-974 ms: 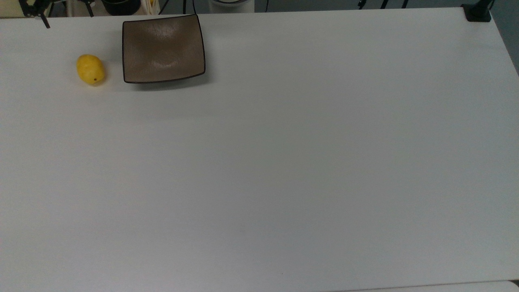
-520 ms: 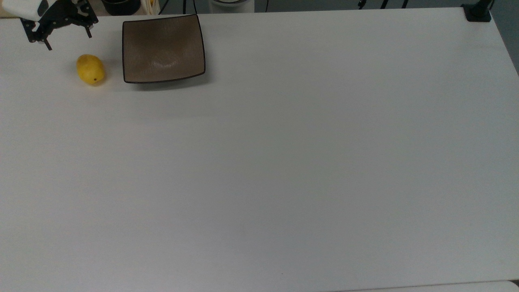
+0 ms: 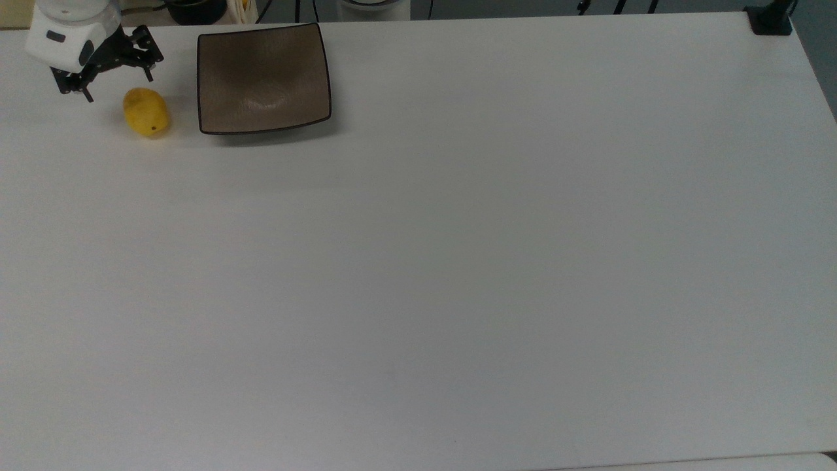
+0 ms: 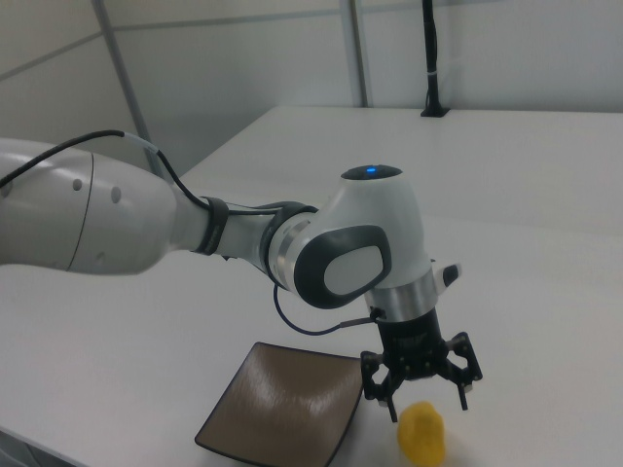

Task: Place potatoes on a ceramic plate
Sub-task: 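Lower the open gripper over the yellow potato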

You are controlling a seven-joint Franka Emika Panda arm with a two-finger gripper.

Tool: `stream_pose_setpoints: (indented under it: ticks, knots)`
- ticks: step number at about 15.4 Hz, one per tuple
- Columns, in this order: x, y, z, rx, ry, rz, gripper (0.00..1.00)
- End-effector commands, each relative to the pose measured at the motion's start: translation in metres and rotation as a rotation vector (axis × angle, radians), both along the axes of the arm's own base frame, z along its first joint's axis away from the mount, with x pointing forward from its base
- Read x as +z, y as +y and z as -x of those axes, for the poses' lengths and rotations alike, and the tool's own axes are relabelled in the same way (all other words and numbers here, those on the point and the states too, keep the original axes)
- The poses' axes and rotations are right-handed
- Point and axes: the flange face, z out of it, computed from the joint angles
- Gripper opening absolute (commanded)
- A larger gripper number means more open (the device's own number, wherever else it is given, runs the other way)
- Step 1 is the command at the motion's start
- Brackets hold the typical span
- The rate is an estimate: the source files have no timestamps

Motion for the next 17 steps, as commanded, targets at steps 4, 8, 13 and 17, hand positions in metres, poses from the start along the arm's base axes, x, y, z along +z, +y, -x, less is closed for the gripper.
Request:
stream_pose_setpoints:
  ticks: [4,8,13,17]
  knots:
    - [-0.021,0.006,-0.003,0.042,-0.014,0.020,1.00]
    - [-0.042,0.015,-0.007,0.057,0.014,0.012,0.99]
    - [-0.049,0.017,-0.008,0.053,0.022,0.002,0.70]
    - [-0.052,0.018,-0.006,0.048,0.027,-0.004,0.36]
